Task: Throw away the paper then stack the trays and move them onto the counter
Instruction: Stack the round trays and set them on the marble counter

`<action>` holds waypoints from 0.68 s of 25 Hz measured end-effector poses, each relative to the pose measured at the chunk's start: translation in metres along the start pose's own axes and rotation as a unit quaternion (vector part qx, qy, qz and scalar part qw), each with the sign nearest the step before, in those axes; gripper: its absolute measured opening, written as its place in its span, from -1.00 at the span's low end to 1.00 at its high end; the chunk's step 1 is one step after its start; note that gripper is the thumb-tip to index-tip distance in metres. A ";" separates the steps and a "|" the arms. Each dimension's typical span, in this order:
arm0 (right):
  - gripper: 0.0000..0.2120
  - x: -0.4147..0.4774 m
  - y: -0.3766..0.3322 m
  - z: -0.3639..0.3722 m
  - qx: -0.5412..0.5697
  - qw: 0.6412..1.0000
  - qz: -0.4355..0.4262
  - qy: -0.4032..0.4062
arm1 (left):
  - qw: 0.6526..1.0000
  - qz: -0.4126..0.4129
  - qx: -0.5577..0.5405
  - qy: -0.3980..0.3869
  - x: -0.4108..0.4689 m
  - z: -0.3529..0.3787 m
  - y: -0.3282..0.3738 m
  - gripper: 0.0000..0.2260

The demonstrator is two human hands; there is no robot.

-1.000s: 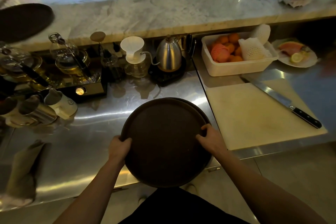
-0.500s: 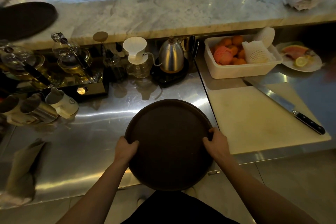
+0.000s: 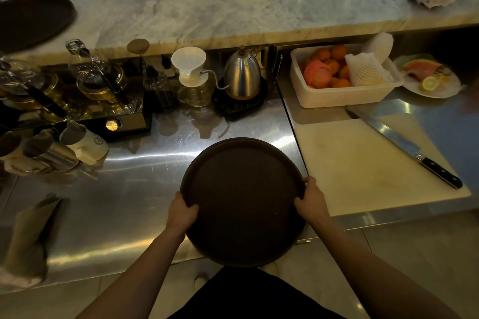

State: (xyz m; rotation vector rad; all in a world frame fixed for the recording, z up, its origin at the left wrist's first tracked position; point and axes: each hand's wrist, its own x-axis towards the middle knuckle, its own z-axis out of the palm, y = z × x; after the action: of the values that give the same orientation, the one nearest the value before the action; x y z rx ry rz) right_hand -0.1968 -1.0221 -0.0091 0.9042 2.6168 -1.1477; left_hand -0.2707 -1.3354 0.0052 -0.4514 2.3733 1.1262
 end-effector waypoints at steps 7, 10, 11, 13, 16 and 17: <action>-0.56 0.000 0.013 0.013 -0.001 1.000 -0.005 0.013 | 0.995 0.077 0.028 0.054 -0.019 0.017 -0.020 -0.49; -0.56 -0.002 0.015 0.018 -0.016 0.999 -0.001 0.032 | 0.991 0.085 0.018 0.099 -0.027 0.020 -0.026 -0.58; -0.57 -0.002 0.016 0.019 -0.025 0.999 0.000 0.039 | 0.990 0.083 0.015 0.111 -0.029 0.021 -0.026 -0.59; -0.60 0.001 0.015 0.019 -0.037 0.998 0.000 0.045 | 0.989 0.066 0.013 0.129 -0.029 0.023 -0.024 -0.59; -0.63 0.003 0.013 0.018 -0.041 0.998 0.003 0.049 | 0.988 0.059 0.010 0.140 -0.027 0.022 -0.024 -0.57; -0.63 0.004 0.013 0.019 -0.041 0.998 0.002 0.054 | 0.988 0.060 0.011 0.140 -0.025 0.021 -0.024 -0.57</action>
State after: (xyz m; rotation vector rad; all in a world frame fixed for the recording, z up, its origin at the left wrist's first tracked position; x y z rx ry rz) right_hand -0.1942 -1.0267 -0.0320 0.9802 2.7242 -1.0094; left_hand -0.2327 -1.3307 -0.0079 -0.4936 2.6847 1.1513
